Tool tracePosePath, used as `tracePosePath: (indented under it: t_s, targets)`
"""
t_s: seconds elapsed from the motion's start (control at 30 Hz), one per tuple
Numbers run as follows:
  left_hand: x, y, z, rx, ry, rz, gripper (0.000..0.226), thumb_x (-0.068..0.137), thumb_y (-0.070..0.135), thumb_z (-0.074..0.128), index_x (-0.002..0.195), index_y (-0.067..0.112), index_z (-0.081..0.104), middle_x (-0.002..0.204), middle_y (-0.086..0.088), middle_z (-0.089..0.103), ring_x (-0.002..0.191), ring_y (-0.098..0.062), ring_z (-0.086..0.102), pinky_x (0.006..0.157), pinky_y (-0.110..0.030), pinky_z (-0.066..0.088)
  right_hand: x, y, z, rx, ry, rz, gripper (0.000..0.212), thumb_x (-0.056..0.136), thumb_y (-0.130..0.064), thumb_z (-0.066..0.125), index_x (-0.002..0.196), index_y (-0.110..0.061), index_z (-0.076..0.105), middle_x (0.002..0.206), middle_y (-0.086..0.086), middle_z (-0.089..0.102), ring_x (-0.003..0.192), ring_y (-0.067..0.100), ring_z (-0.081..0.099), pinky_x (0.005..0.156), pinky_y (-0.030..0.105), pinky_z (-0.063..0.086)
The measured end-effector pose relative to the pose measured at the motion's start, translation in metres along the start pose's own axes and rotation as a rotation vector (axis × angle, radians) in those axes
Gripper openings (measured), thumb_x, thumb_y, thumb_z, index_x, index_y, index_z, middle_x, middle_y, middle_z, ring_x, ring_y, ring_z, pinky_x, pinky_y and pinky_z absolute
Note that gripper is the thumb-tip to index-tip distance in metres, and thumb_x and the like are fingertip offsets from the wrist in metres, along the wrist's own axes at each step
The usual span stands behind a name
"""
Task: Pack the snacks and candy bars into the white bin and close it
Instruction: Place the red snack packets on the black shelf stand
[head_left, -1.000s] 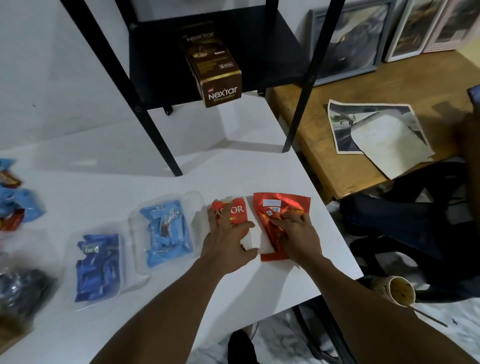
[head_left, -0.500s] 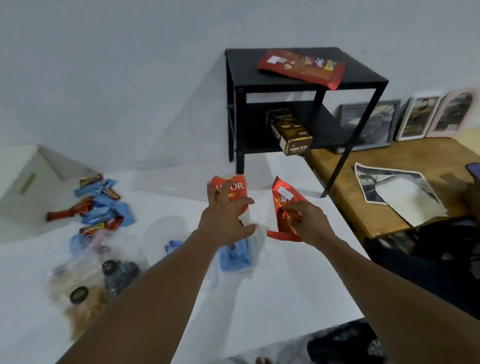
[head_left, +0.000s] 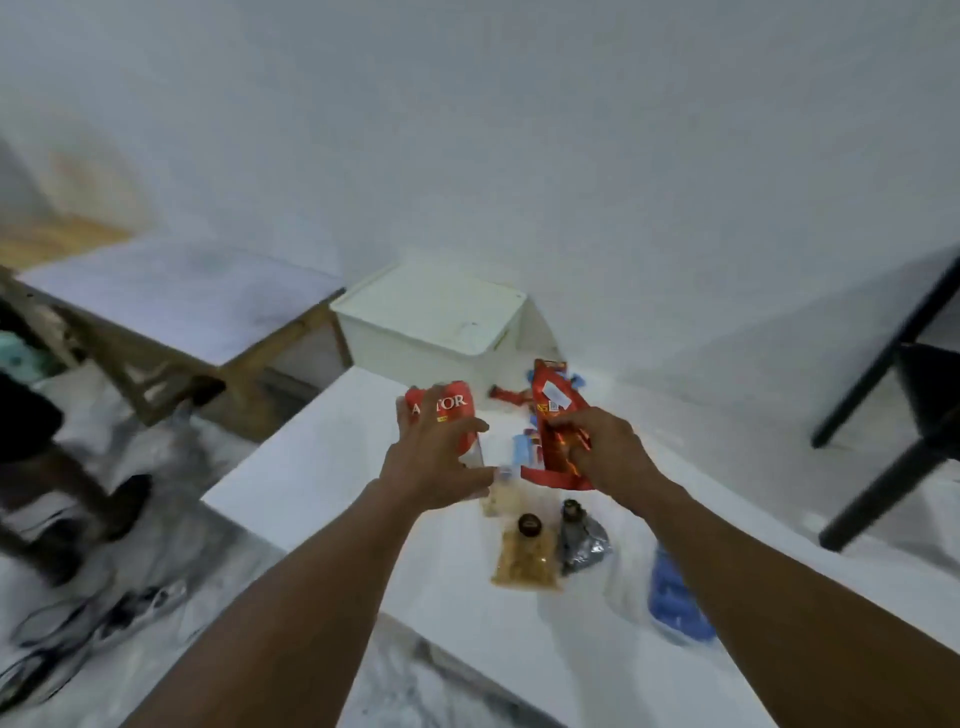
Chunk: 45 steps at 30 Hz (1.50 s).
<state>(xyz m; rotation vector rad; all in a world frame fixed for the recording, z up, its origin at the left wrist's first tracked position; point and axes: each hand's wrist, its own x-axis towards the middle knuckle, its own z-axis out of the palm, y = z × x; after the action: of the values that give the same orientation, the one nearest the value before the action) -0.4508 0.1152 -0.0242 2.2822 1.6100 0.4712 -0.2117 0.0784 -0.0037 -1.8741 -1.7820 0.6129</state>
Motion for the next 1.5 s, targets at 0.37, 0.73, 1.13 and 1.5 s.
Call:
tracePosePath:
  t_s: [0.37,0.73,1.13,1.5]
  targets:
    - [-0.192,-0.202,-0.069,0.030,0.168,-0.806,0.069,0.065,0.066,0.071,0.129,0.047,0.052,0.160,0.007,0.006,0.147,-0.038,-0.004,0.107,-0.059,0.037,0.045,-0.209,0.228,0.038,-0.616,-0.497,0.040,0.090,-0.007,0.061,0.124,-0.026,0.066,0.137,-0.002,0.059,0.123,0.024,0.057,0.102,0.033,0.046]
    - [-0.418,-0.304,0.079,-0.320,0.144,-1.415,0.070,0.054,0.082,0.056,0.119,0.055,0.056,0.149,-0.002,0.040,0.144,-0.030,0.027,0.114,-0.054,0.029,-0.081,-0.213,0.477,-0.047,-1.166,-0.448,0.037,0.085,-0.008,0.058,0.106,-0.036,0.073,0.115,-0.004,0.069,0.101,0.011,0.065,0.085,0.021,0.052]
    - [-0.545,-0.442,0.302,-0.830,0.266,-1.663,0.059,0.068,0.064,0.068,0.122,0.040,0.066,0.134,0.003,0.058,0.122,-0.014,0.057,0.104,-0.034,0.045,-0.216,-0.094,0.776,0.000,-1.434,0.074,0.039,0.091,0.008,0.053,0.101,-0.026,0.070,0.108,0.005,0.072,0.100,0.019,0.069,0.095,0.040,0.056]
    - [-0.569,-0.483,0.287,-0.906,0.121,-1.736,0.052,0.091,0.044,0.062,0.141,0.030,0.051,0.132,-0.004,0.063,0.122,-0.020,0.058,0.099,-0.024,0.041,-0.206,-0.128,0.805,-0.204,-1.444,0.158,0.020,0.097,-0.024,0.058,0.116,-0.025,0.064,0.101,0.005,0.063,0.087,0.021,0.059,0.059,0.031,0.051]
